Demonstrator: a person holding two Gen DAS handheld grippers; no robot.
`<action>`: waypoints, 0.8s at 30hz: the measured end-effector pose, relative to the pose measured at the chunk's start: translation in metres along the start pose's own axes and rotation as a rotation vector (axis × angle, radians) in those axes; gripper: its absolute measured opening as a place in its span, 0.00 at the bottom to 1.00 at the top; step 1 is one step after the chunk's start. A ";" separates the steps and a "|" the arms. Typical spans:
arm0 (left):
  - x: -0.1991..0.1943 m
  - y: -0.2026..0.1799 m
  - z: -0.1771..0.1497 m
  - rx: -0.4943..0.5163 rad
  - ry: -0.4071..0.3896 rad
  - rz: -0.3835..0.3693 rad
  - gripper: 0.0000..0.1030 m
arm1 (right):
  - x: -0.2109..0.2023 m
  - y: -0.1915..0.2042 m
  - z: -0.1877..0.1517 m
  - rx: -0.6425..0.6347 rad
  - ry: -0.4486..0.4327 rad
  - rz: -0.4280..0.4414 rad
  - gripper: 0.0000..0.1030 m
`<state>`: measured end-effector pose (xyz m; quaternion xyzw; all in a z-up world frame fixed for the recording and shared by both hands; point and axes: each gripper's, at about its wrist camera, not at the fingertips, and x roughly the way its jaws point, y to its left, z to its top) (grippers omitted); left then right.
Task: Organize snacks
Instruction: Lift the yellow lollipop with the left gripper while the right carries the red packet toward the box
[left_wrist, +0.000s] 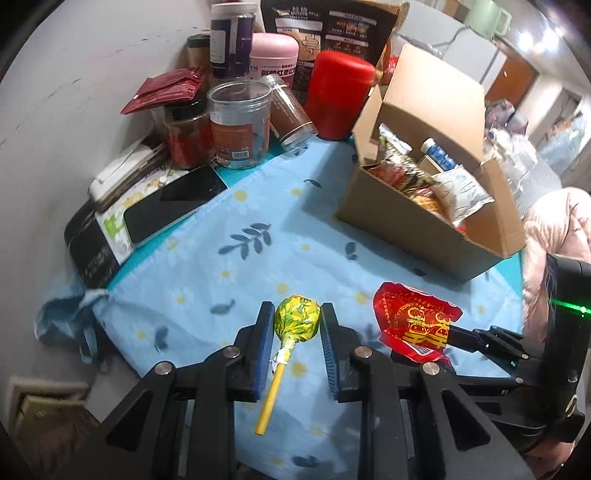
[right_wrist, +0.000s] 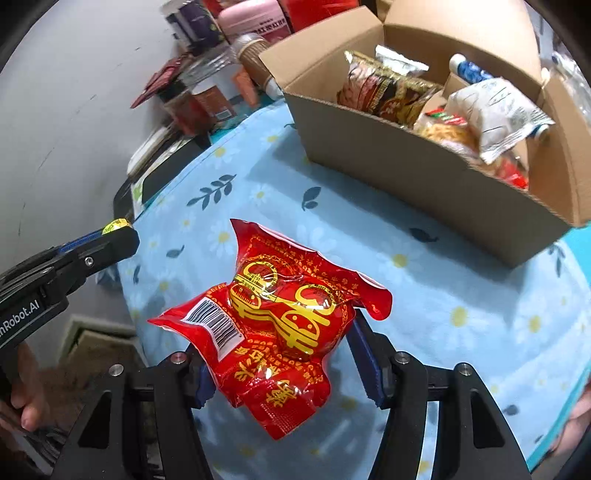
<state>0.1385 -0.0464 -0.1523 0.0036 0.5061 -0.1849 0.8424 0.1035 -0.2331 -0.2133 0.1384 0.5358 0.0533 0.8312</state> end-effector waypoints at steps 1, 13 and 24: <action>-0.003 -0.002 -0.002 -0.007 -0.007 0.001 0.24 | -0.008 -0.003 -0.004 -0.007 -0.007 0.004 0.60; -0.056 -0.050 -0.016 -0.018 -0.077 0.008 0.24 | -0.070 -0.011 -0.026 -0.075 -0.046 0.023 0.60; -0.081 -0.088 0.012 0.090 -0.126 -0.044 0.24 | -0.117 -0.025 -0.013 -0.047 -0.106 -0.008 0.60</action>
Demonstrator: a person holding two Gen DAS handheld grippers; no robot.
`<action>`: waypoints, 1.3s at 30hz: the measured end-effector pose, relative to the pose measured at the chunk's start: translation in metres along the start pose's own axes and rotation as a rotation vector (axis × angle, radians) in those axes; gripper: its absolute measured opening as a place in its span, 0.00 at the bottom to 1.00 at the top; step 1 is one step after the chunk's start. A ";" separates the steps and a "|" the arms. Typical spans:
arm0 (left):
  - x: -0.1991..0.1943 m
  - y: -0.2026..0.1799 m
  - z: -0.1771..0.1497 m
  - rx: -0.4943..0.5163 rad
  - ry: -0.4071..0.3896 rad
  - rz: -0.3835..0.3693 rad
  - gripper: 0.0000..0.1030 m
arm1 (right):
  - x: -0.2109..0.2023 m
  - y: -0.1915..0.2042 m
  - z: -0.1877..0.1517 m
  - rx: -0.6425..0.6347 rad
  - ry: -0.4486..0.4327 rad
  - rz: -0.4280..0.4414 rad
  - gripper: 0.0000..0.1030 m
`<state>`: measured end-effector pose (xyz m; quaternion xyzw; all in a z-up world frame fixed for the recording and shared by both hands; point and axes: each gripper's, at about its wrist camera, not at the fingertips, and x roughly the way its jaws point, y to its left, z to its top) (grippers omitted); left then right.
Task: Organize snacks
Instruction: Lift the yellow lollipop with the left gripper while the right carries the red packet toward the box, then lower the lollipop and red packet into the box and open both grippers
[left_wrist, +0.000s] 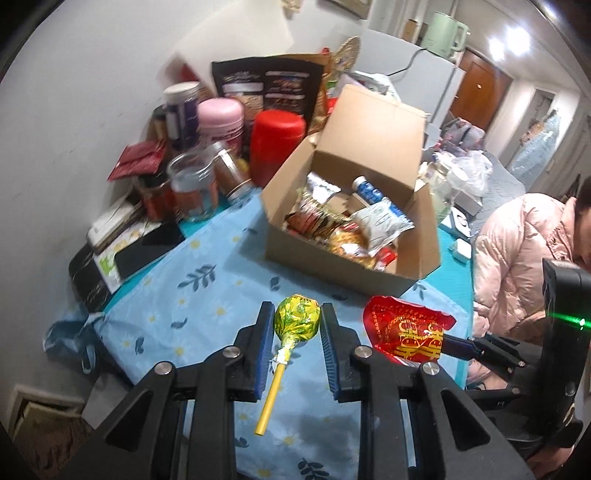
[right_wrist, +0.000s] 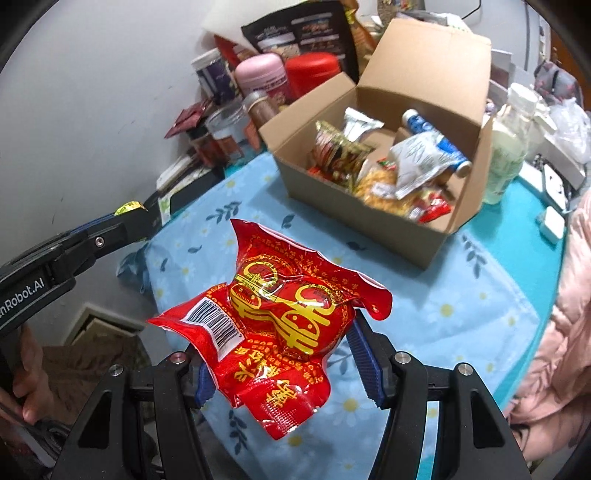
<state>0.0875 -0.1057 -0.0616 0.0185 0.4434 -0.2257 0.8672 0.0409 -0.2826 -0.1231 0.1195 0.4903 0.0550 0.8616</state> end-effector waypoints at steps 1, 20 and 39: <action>0.000 -0.003 0.004 0.012 -0.002 -0.005 0.24 | -0.003 -0.001 0.004 -0.001 -0.006 -0.004 0.60; 0.045 -0.043 0.109 0.134 -0.057 -0.090 0.24 | -0.020 -0.050 0.094 0.066 -0.105 -0.093 0.60; 0.163 -0.050 0.175 0.105 0.011 -0.081 0.24 | 0.055 -0.118 0.170 0.075 -0.074 -0.115 0.60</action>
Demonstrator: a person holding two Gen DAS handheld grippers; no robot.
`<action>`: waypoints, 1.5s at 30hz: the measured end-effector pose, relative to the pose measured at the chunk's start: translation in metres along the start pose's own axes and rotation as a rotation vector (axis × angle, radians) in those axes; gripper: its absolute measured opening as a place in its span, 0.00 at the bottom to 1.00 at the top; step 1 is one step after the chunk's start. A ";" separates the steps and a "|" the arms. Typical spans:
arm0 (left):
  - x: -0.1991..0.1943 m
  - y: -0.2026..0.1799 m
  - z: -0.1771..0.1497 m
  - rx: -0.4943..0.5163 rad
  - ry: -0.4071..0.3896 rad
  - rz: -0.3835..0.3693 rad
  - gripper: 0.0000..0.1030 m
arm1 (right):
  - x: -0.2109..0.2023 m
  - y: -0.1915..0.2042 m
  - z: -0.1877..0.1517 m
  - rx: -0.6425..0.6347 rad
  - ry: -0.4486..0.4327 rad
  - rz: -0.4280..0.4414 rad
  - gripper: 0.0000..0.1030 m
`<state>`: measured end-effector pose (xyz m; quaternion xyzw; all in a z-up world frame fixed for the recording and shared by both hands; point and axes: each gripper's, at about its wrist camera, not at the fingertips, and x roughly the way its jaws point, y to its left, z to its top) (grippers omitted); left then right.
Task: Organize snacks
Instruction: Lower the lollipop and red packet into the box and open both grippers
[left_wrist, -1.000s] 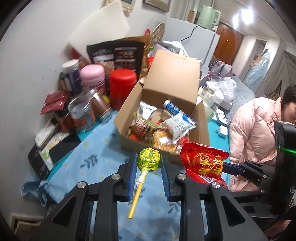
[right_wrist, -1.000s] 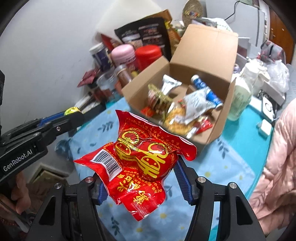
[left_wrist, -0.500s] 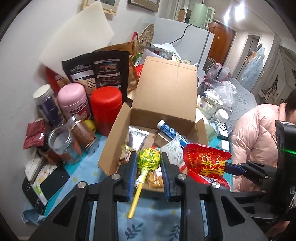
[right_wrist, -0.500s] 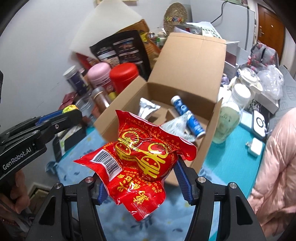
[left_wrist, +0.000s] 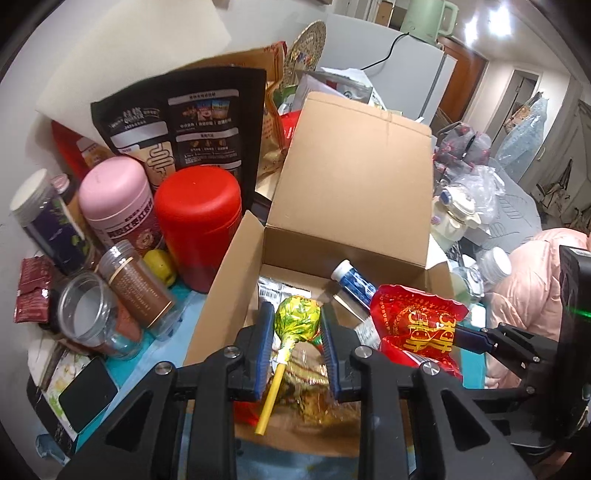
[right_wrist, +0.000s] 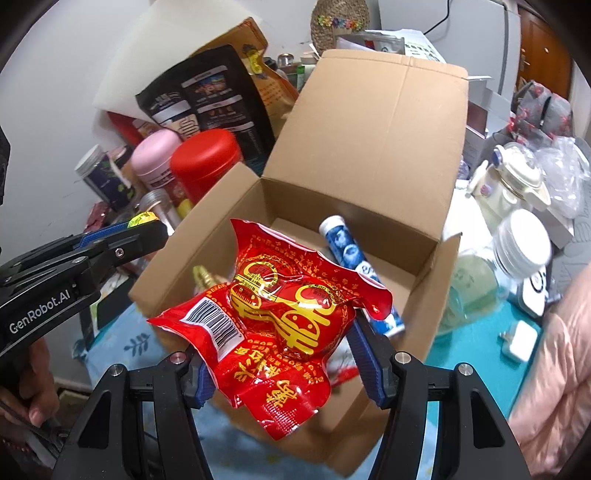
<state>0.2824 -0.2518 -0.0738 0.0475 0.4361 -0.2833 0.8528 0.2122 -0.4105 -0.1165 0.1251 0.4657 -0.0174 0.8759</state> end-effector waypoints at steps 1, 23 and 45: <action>0.005 0.000 0.001 0.001 0.004 0.002 0.24 | 0.003 -0.002 0.001 -0.001 0.001 -0.001 0.60; 0.103 0.005 -0.002 -0.007 0.159 0.100 0.24 | 0.059 -0.009 0.012 -0.032 0.070 -0.131 0.62; 0.085 0.003 -0.010 -0.038 0.206 0.225 0.56 | 0.042 0.000 0.017 -0.110 0.090 -0.152 0.72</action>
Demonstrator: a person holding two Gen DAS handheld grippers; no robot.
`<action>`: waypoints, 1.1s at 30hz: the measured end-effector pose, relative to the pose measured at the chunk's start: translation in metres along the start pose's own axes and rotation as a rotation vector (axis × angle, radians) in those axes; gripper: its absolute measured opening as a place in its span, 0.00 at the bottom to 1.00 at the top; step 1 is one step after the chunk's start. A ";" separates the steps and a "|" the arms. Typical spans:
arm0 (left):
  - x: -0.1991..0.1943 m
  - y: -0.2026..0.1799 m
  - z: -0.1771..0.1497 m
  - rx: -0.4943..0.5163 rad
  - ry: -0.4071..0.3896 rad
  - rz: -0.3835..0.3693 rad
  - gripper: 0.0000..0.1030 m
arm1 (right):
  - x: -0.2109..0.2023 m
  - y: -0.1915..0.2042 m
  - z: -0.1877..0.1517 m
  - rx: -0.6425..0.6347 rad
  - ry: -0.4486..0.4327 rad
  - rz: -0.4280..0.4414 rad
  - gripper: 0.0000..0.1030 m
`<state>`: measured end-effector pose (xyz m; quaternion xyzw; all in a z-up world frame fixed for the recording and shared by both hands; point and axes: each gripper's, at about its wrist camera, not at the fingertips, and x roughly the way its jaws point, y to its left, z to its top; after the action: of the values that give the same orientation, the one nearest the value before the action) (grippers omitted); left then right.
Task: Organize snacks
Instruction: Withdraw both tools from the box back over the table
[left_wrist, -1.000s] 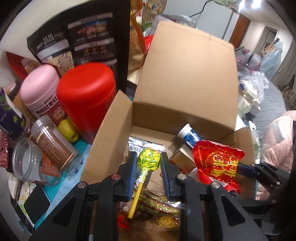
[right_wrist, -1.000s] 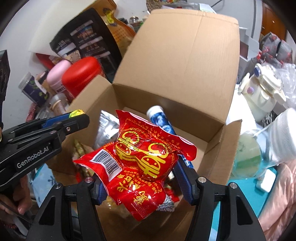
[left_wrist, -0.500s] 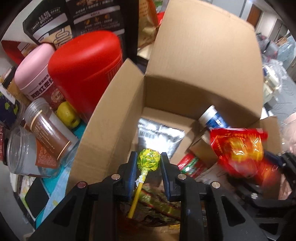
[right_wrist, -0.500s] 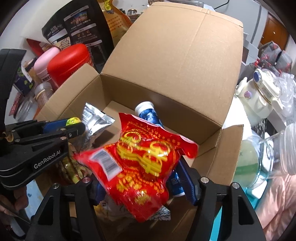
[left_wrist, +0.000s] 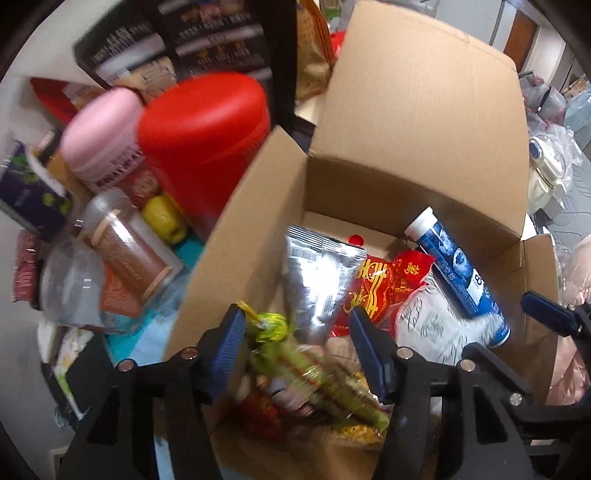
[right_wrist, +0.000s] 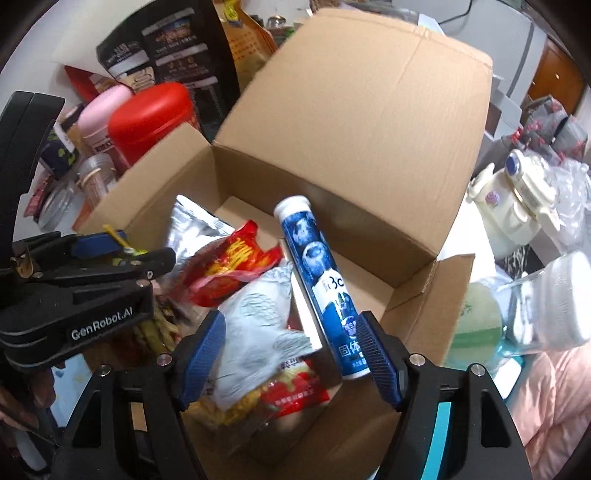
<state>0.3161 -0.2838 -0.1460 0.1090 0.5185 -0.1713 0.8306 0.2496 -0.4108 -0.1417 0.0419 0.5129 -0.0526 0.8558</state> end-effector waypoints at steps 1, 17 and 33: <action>-0.006 0.001 -0.001 -0.007 -0.009 0.000 0.56 | -0.005 0.001 0.000 -0.007 -0.010 0.000 0.72; -0.140 0.034 -0.013 -0.077 -0.202 0.046 0.56 | -0.115 0.039 -0.001 -0.068 -0.209 0.062 0.72; -0.251 0.046 -0.069 -0.088 -0.341 0.057 0.56 | -0.222 0.069 -0.041 -0.101 -0.362 0.088 0.74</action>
<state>0.1764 -0.1740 0.0501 0.0567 0.3739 -0.1411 0.9149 0.1195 -0.3267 0.0363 0.0112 0.3504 0.0040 0.9365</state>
